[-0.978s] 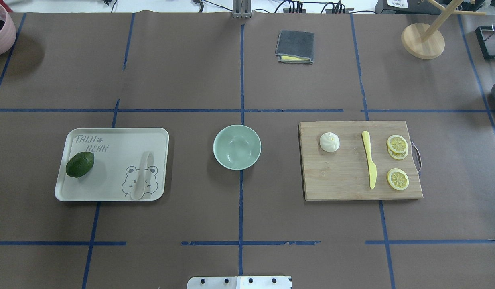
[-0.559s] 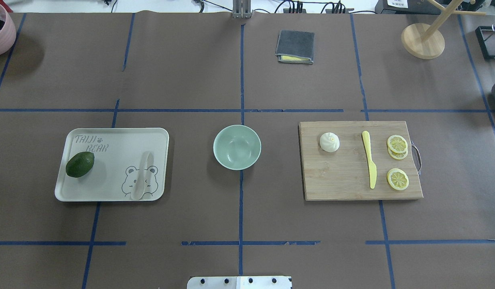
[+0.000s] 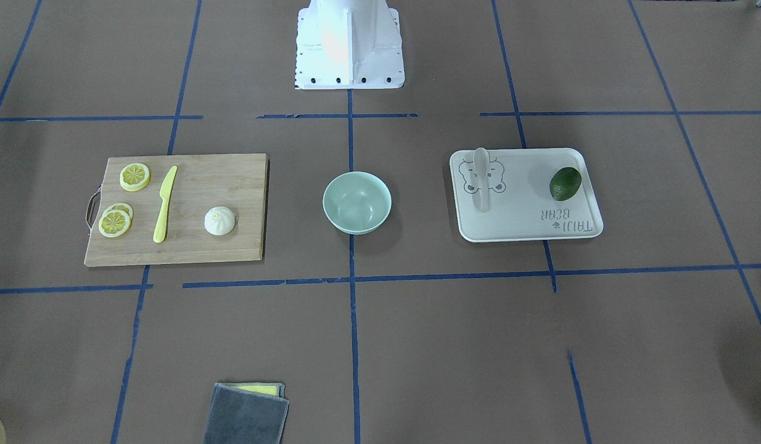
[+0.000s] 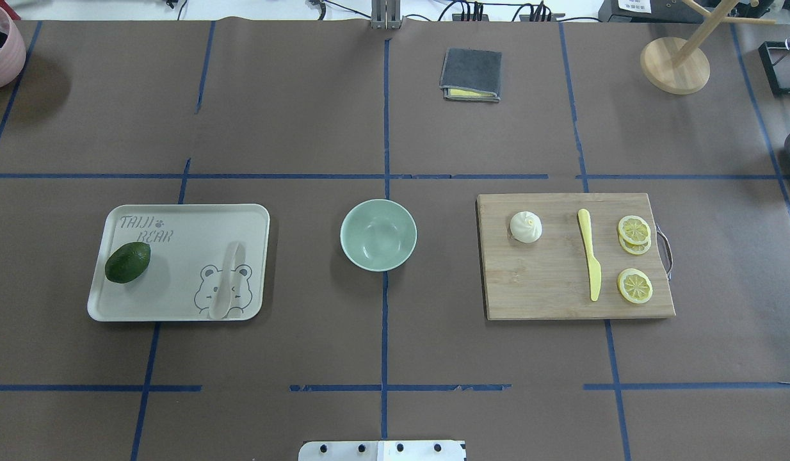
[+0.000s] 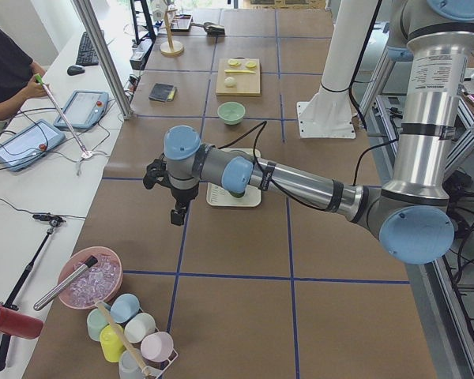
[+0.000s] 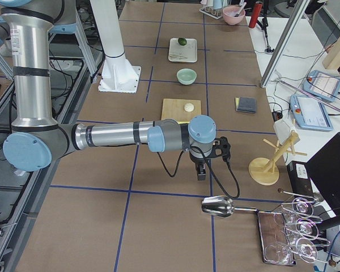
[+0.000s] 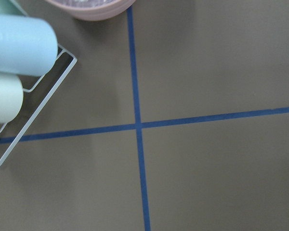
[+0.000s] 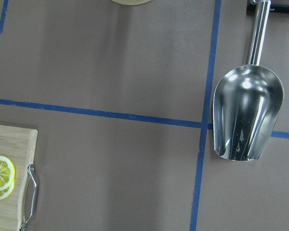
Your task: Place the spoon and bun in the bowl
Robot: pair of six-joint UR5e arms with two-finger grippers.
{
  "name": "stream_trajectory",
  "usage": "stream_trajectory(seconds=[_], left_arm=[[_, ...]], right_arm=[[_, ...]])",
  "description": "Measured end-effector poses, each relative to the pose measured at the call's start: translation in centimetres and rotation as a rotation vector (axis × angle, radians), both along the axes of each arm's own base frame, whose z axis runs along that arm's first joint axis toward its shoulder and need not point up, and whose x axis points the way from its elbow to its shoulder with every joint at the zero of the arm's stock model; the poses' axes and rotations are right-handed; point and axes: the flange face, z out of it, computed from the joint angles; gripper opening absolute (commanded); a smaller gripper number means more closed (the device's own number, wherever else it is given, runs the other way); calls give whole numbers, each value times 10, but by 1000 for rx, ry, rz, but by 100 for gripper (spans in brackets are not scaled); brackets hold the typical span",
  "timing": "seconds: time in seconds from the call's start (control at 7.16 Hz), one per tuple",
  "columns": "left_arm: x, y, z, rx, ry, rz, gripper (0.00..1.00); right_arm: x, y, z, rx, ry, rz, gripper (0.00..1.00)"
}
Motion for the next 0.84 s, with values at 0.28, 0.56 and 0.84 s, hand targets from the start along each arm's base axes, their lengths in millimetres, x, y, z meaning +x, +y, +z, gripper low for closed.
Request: stream_trajectory(seconds=[0.28,0.56,0.84], left_arm=[[80,-7,-64,-21,27,-12,100],[163,-2,-110,-78,52,-32,100],[242,18,-133,-102,80,-59,100]], right_arm=[[-1,-6,-10,19,0,-2,100],[-3,-14,-28,54,-5,-6,100],[-16,-18,-41,64,-7,-17,100]])
